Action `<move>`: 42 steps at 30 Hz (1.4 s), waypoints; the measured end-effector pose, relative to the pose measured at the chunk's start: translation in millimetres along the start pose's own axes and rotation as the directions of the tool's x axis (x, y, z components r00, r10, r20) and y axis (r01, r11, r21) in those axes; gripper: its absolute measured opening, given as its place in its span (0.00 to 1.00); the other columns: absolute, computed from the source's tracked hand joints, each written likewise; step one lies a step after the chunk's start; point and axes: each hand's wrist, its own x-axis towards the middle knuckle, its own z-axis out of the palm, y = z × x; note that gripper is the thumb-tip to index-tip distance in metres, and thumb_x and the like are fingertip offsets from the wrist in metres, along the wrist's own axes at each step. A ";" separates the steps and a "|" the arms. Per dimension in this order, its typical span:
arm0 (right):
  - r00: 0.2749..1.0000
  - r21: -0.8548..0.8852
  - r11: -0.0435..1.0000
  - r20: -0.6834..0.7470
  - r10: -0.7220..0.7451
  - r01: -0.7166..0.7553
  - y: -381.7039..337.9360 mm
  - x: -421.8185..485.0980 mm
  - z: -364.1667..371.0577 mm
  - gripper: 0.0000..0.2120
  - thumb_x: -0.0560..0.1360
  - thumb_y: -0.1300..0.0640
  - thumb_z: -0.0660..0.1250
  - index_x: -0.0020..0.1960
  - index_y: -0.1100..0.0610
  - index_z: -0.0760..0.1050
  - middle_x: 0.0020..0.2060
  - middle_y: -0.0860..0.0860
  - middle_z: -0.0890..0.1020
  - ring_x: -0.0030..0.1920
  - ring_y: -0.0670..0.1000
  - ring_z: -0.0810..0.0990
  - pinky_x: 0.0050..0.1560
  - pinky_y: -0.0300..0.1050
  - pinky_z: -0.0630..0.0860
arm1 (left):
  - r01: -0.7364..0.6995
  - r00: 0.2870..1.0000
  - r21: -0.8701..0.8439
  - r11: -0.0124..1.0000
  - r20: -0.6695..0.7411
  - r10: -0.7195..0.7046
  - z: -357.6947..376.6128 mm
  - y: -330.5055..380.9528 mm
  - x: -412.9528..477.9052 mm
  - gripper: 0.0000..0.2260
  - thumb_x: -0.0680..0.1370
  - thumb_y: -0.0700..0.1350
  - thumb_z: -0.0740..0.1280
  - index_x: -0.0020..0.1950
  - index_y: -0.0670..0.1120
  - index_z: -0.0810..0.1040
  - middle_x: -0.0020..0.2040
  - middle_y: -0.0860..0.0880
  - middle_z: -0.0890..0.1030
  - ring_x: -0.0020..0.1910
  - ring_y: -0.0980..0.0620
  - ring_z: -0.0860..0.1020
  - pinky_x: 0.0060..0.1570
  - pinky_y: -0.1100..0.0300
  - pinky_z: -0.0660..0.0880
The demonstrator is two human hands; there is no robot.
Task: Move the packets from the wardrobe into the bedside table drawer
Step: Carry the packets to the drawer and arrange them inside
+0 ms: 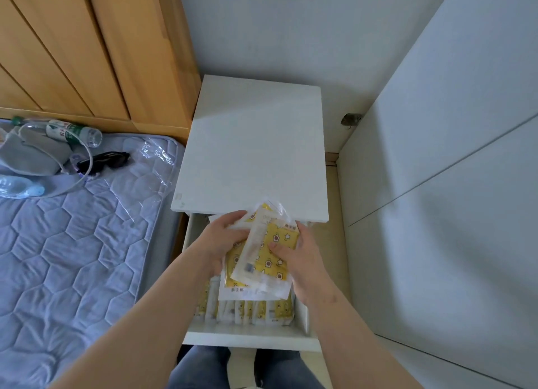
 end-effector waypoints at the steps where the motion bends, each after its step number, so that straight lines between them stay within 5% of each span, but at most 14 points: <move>1: 1.000 -0.009 1.000 0.002 0.003 -0.003 2.6 0.2 -1.5 0.23 0.71 0.69 0.70 0.59 0.49 0.71 0.52 0.53 0.81 0.50 0.53 0.82 0.48 0.51 0.81 | 0.011 1.000 0.008 1.000 0.011 -0.011 1.0 -1.8 1.6 0.19 0.75 0.38 0.69 0.65 0.49 0.74 0.55 0.42 0.81 0.48 0.40 0.82 0.45 0.45 0.80; 5: 1.000 -0.066 0.998 -0.022 0.019 -0.020 12.8 3.1 -1.0 0.24 0.72 0.67 0.70 0.63 0.50 0.69 0.54 0.53 0.80 0.53 0.53 0.81 0.50 0.51 0.81 | -0.020 0.990 -0.026 0.999 -0.141 0.016 3.7 -15.6 10.9 0.15 0.77 0.40 0.67 0.62 0.50 0.76 0.52 0.44 0.81 0.47 0.43 0.82 0.45 0.46 0.81; 8: 0.994 -0.125 0.990 -0.094 0.052 -0.064 18.5 10.0 0.7 0.27 0.71 0.61 0.73 0.66 0.50 0.66 0.57 0.51 0.78 0.54 0.54 0.80 0.53 0.55 0.80 | -0.032 0.962 -0.235 0.971 -0.270 -0.033 4.7 -29.0 16.5 0.15 0.77 0.38 0.67 0.61 0.50 0.78 0.52 0.43 0.81 0.49 0.41 0.81 0.49 0.40 0.79; 12: 0.989 -0.187 0.972 -0.083 0.125 -0.139 21.3 16.4 0.9 0.21 0.69 0.56 0.75 0.59 0.56 0.71 0.51 0.53 0.82 0.49 0.54 0.83 0.52 0.55 0.80 | -0.040 0.940 -0.439 0.898 -0.322 -0.115 7.0 -42.6 17.9 0.14 0.77 0.36 0.65 0.58 0.50 0.79 0.51 0.43 0.82 0.50 0.40 0.81 0.50 0.38 0.78; 15: 0.994 -0.290 0.951 0.002 0.111 -0.105 23.0 15.3 -2.2 0.09 0.72 0.58 0.72 0.50 0.50 0.75 0.48 0.50 0.84 0.48 0.51 0.83 0.52 0.52 0.80 | 0.000 0.946 -0.535 0.845 -0.273 -0.173 5.8 -51.0 19.2 0.14 0.78 0.36 0.63 0.57 0.51 0.80 0.52 0.42 0.83 0.51 0.39 0.81 0.51 0.36 0.77; 20: 0.980 -0.441 0.897 0.172 0.097 -0.011 27.4 23.7 -14.9 0.12 0.74 0.60 0.70 0.51 0.46 0.72 0.49 0.45 0.82 0.50 0.46 0.81 0.50 0.44 0.77 | 0.156 0.960 -0.503 0.850 -0.127 -0.251 -0.6 -61.9 24.2 0.12 0.76 0.45 0.67 0.59 0.45 0.78 0.52 0.40 0.83 0.50 0.38 0.82 0.53 0.38 0.76; 24: 0.952 -0.482 0.876 0.277 0.134 0.016 43.4 35.0 -17.1 0.15 0.74 0.61 0.69 0.56 0.47 0.71 0.51 0.46 0.81 0.52 0.45 0.80 0.52 0.42 0.77 | 0.162 0.969 -0.373 0.914 -0.117 -0.219 -14.2 -75.9 43.9 0.17 0.76 0.43 0.67 0.65 0.49 0.74 0.53 0.41 0.83 0.50 0.39 0.82 0.51 0.35 0.76; 28: 0.949 -0.502 0.865 0.274 0.158 0.001 72.3 42.1 -20.4 0.19 0.74 0.59 0.70 0.61 0.48 0.70 0.53 0.45 0.82 0.55 0.47 0.80 0.60 0.53 0.76 | 0.183 0.975 -0.271 0.945 -0.071 -0.209 -25.8 -88.1 59.9 0.18 0.77 0.42 0.67 0.66 0.52 0.73 0.53 0.42 0.83 0.48 0.39 0.82 0.43 0.40 0.79; 32: 0.959 -0.488 0.873 0.249 0.138 0.001 105.2 56.3 -21.8 0.18 0.74 0.59 0.70 0.59 0.45 0.71 0.53 0.44 0.81 0.56 0.47 0.79 0.60 0.52 0.75 | 0.270 0.962 -0.244 0.931 0.040 -0.269 -33.7 -98.3 79.1 0.14 0.76 0.47 0.68 0.61 0.47 0.78 0.50 0.41 0.84 0.46 0.41 0.83 0.42 0.45 0.79; 36: 0.969 -0.422 0.906 0.232 0.083 0.023 134.2 79.3 -19.8 0.17 0.73 0.62 0.70 0.53 0.43 0.71 0.52 0.43 0.81 0.54 0.46 0.80 0.55 0.45 0.76 | 0.224 0.973 -0.265 0.938 0.015 -0.229 -46.4 -114.3 109.3 0.12 0.75 0.43 0.68 0.59 0.46 0.77 0.46 0.42 0.85 0.40 0.43 0.84 0.41 0.45 0.80; 42: 0.978 -0.448 0.891 0.208 0.029 0.069 156.7 150.6 -20.0 0.14 0.72 0.61 0.72 0.51 0.47 0.74 0.48 0.46 0.83 0.50 0.48 0.82 0.57 0.53 0.77 | 0.145 0.981 -0.329 0.933 -0.073 -0.178 -60.3 -122.9 170.6 0.14 0.74 0.41 0.69 0.59 0.41 0.77 0.48 0.40 0.84 0.43 0.40 0.84 0.38 0.44 0.79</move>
